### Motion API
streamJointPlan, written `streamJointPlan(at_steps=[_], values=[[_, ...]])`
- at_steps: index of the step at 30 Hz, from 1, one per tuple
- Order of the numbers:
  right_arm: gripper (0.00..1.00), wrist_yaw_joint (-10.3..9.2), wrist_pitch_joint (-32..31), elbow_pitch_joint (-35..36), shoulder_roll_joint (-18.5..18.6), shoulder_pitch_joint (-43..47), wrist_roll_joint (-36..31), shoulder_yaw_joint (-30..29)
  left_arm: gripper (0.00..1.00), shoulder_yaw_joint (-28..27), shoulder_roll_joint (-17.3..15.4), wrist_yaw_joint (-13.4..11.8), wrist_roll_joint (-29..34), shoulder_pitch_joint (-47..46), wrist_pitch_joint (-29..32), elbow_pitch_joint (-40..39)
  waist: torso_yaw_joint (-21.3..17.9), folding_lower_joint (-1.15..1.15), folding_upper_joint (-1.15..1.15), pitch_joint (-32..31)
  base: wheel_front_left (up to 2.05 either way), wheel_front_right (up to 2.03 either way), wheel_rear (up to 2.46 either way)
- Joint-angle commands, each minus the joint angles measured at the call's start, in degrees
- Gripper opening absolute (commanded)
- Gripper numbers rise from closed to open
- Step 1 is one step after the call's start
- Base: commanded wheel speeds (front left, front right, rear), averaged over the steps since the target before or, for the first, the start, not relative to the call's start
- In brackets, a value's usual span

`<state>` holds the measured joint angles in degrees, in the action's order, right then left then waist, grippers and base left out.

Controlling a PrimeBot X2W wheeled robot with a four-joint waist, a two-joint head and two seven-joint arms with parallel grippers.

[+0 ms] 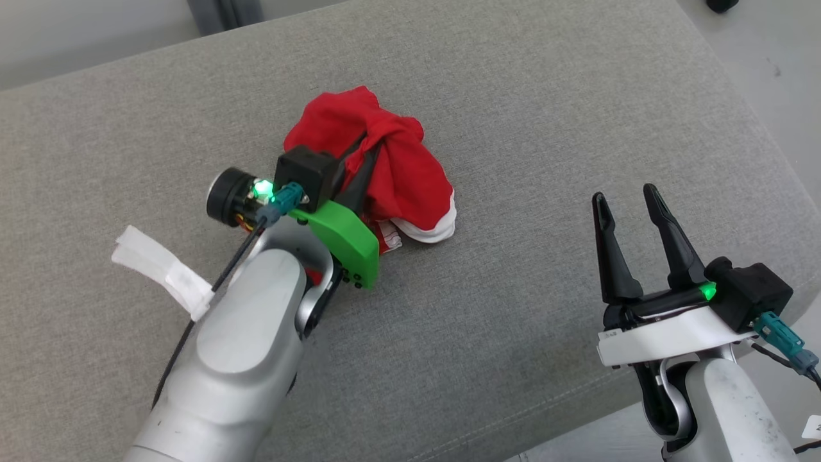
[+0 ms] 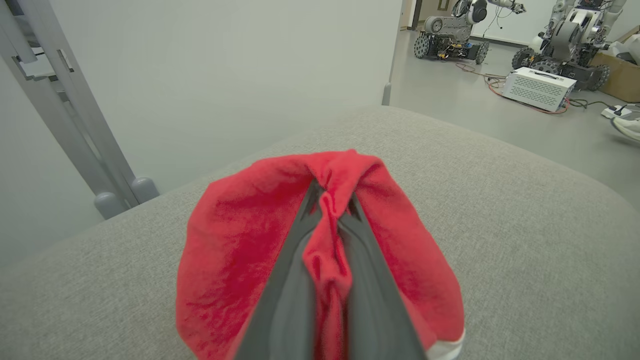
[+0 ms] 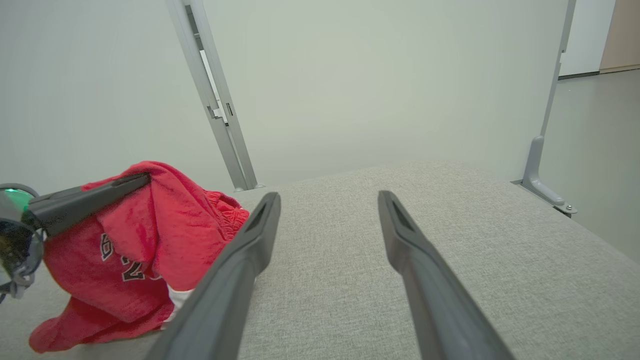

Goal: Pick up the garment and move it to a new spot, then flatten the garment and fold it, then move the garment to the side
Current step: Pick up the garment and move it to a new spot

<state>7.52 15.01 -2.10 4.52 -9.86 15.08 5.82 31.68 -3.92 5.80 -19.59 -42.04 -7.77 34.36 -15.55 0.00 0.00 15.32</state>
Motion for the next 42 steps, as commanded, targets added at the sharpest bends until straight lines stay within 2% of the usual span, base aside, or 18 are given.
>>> streamJointPlan(at_steps=[1,2,10,19,30,42], values=[[1.0,-0.06,0.2,-0.1,-0.1,-0.4,0.5,0.0,0.29,0.3,0.1,-0.4,-0.4,1.1,-1.2,0.6,0.3,0.0,0.0,-0.3,0.0,0.0,0.0],[1.0,-0.06,0.2,-0.2,-0.1,-0.2,0.4,0.0,1.0,0.9,0.4,-0.5,-0.6,1.7,-2.0,1.2,0.5,0.0,0.0,-0.5,0.0,0.0,0.0],[1.0,-0.05,0.2,-0.8,-0.1,1.5,-0.5,0.0,1.0,0.6,0.7,-2.3,-2.2,1.9,-6.4,0.4,2.0,0.0,0.0,-3.6,0.0,0.0,0.0],[1.0,-0.05,0.2,-0.5,0.2,4.0,-1.3,-1.2,1.0,-4.7,-2.9,-5.5,-0.8,6.3,-7.4,-7.7,5.7,0.0,0.0,-6.9,0.0,0.0,0.0],[1.0,-0.05,0.2,-0.3,0.8,6.1,-2.4,-2.4,1.0,-12.5,-7.7,-8.1,0.9,18.7,-7.4,-19.3,12.0,0.0,0.0,-10.2,0.0,0.0,0.0],[1.0,-0.06,0.0,-0.6,1.0,8.1,-3.4,-2.9,1.0,-17.9,-8.6,-8.7,2.0,31.4,-7.4,-26.5,17.4,0.0,0.0,-13.7,0.0,0.0,0.0]])
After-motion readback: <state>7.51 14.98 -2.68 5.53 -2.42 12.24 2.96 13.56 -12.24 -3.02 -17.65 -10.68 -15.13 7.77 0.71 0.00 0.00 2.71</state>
